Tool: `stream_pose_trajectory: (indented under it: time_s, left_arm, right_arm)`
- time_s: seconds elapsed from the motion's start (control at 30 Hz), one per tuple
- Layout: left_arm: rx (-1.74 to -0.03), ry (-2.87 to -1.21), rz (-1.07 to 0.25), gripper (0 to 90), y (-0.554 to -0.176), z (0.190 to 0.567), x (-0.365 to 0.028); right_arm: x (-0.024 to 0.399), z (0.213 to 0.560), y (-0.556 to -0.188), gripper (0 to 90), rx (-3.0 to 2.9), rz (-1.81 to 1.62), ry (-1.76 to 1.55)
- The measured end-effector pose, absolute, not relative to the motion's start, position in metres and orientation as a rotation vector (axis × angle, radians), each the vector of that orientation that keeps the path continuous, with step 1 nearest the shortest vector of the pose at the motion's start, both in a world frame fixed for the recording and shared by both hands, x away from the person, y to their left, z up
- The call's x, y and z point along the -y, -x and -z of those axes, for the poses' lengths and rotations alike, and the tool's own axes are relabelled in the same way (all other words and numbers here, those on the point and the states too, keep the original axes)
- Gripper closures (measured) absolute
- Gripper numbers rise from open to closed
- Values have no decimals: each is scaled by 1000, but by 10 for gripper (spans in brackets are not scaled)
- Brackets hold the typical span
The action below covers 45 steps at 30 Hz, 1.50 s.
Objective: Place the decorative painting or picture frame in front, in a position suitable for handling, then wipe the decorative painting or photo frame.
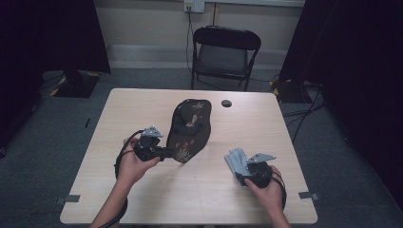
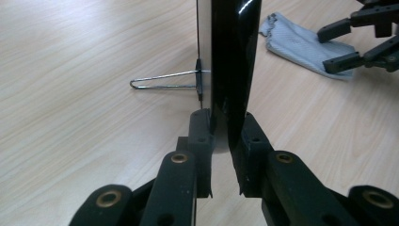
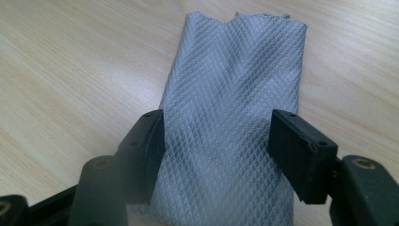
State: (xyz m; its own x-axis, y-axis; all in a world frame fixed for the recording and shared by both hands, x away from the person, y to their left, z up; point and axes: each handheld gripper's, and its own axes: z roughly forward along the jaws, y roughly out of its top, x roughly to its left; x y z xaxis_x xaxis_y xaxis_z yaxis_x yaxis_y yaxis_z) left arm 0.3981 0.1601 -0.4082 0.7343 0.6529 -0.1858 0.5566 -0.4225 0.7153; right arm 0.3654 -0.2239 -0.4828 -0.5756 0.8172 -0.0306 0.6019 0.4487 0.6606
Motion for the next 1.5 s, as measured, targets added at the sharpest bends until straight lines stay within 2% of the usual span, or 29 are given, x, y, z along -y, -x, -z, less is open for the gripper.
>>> stream_pose_trajectory:
  time_s: [0.4,0.67,0.9,1.1,1.27,1.33,1.4,1.5]
  left_arm:
    - [-986,-2103,-161,781,-397,408,-173]
    - [-1024,-2083,-181,739,-391,408,-182]
    - [-1029,-2078,-174,744,-389,411,-181]
    - [-1019,-2106,-176,784,-388,412,-179]
    - [-1018,-2100,-179,786,-387,411,-177]
    - [-1008,-2097,-191,783,-385,411,-175]
    - [-1013,-2097,-195,783,-385,410,-175]
    - [-1006,-2089,-195,781,-386,411,-174]
  right_arm:
    - [223,483,-365,367,-2360,-862,-1203]
    - [224,482,-365,359,-2364,-858,-1197]
    - [226,478,-366,347,-2327,-867,-1253]
    - [226,482,-368,346,-2324,-828,-1292]
    - [224,481,-368,435,-2323,-816,-1304]
    - [223,480,-368,534,-2317,-817,-1308]
    - [223,480,-368,557,-2318,-816,-1309]
    - [222,478,-369,692,-2324,-802,-1315]
